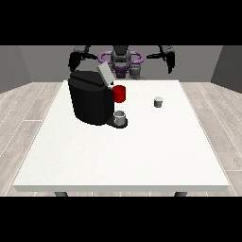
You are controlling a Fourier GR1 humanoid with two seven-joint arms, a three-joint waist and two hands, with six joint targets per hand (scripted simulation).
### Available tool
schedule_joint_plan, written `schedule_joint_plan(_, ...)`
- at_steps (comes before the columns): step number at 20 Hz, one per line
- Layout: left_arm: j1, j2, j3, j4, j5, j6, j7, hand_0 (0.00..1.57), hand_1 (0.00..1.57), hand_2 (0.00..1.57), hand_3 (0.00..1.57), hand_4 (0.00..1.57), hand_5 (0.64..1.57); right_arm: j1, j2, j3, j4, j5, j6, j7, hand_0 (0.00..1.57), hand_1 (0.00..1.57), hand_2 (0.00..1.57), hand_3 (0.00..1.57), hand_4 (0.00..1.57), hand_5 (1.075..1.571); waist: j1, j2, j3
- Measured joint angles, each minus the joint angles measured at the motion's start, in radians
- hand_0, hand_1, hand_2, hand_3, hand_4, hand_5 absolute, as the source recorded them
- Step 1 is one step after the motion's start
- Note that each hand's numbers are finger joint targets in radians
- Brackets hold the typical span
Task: Insert the coffee pod into the coffee machine and close the lid
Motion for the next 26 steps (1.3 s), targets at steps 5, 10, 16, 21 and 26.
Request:
schedule_joint_plan(5, -0.104, 0.073, 0.058, 0.109, -0.004, -0.036, 0.031, 0.00, 0.00, 0.00, 0.00, 0.00, 1.571, -0.016, 0.029, 0.016, -0.008, 0.009, -0.019, -0.031, 0.00, 0.00, 0.00, 0.00, 0.18, 1.571, -0.039, 0.044, 0.0008)
schedule_joint_plan(10, -0.198, 0.126, 0.095, 0.245, -0.015, -0.067, 0.057, 0.00, 0.00, 0.00, 0.00, 0.00, 1.571, -0.038, 0.039, 0.036, -0.039, 0.019, -0.028, 0.001, 0.00, 0.00, 0.00, 0.00, 0.23, 1.571, -0.076, 0.074, 0.0010)
schedule_joint_plan(16, -0.304, 0.164, 0.124, 0.411, -0.054, -0.060, 0.044, 0.00, 0.00, 0.00, 0.00, 0.00, 1.571, -0.098, 0.033, 0.035, -0.051, 0.015, -0.024, 0.007, 0.00, 0.00, 0.00, 0.00, 0.28, 1.571, -0.104, 0.147, 0.0011)
schedule_joint_plan(21, -0.359, 0.169, 0.107, 0.514, -0.110, -0.048, 0.035, 0.00, 0.00, 0.00, 0.00, 0.00, 1.571, -0.111, 0.045, 0.038, -0.011, 0.021, -0.033, 0.000, 0.00, 0.00, 0.00, 0.00, 0.35, 1.571, -0.095, 0.160, 0.0011)
schedule_joint_plan(26, -0.411, 0.170, 0.070, 0.579, -0.178, -0.030, 0.047, 0.00, 0.00, 0.20, 0.00, 0.00, 1.571, -0.161, 0.036, 0.021, 0.038, 0.021, -0.055, 0.018, 0.00, 0.00, 0.00, 0.00, 0.39, 1.571, -0.086, 0.178, 0.0011)
